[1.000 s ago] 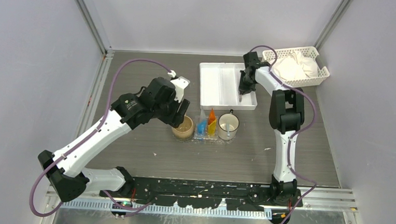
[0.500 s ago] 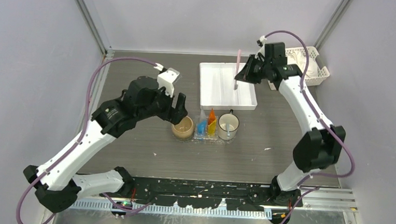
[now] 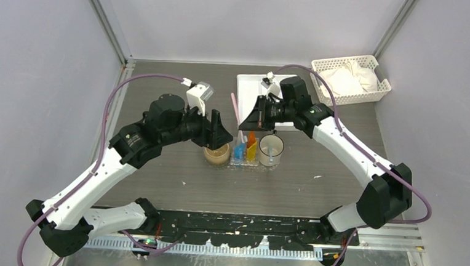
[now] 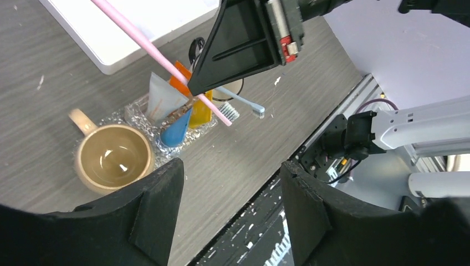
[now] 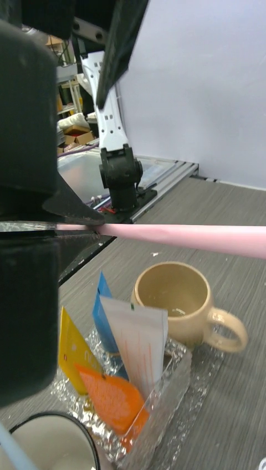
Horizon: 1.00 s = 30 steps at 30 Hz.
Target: Prepare toiletry sets of a toothbrush and toothpaste on the tray
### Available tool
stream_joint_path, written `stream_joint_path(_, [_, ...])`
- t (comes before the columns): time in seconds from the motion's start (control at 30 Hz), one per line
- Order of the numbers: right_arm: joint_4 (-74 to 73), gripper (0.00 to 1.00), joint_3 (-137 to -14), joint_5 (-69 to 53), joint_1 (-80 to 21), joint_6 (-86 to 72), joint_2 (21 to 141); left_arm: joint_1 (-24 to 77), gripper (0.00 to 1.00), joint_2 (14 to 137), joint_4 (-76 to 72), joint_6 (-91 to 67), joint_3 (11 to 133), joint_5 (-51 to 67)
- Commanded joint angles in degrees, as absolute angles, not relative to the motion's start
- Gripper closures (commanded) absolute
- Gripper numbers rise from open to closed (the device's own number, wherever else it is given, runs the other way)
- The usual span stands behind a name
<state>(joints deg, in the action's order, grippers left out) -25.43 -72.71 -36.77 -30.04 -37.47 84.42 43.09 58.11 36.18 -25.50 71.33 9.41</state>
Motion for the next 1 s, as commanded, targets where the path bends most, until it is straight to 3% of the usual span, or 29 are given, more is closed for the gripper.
stream_joint_path(0.0, [-20.6, 0.99, -73.7, -38.5, -31.4, -40.1, 80.3, 42.8, 0.35, 57.2, 33.3, -29.3, 70.4, 9.8])
stream_joint_path(0.13, [-20.1, 0.99, -73.5, -37.4, -33.2, -40.5, 79.0, 42.8, 0.38, 56.9, 31.7, -31.9, 68.5, 6.1])
stream_joint_path(0.27, [-20.9, 0.99, -73.5, -37.7, -33.8, -40.3, 78.8, 43.0, 0.51, 56.6, 29.5, -30.0, 67.7, 3.0])
stream_joint_path(0.47, [-27.0, 0.99, -74.3, -37.6, -33.8, -37.5, 77.6, 43.5, 0.46, 54.0, 34.6, -11.5, 66.6, 1.0])
stream_joint_path(0.6, [-36.6, 0.99, -74.9, -37.5, -33.8, -34.0, 74.6, 46.8, 0.48, 50.3, 35.7, -5.4, 63.7, 1.2])
stream_joint_path(0.73, [-44.5, 0.99, -72.5, -40.3, -33.7, -33.2, 68.6, 58.0, 0.48, 50.5, 40.2, -1.2, 63.9, -6.2])
stream_joint_path(0.97, [-54.7, 0.99, -71.7, -46.6, -33.8, -35.5, 60.7, 88.5, 0.55, 56.3, 52.1, -0.3, 67.9, -37.1])
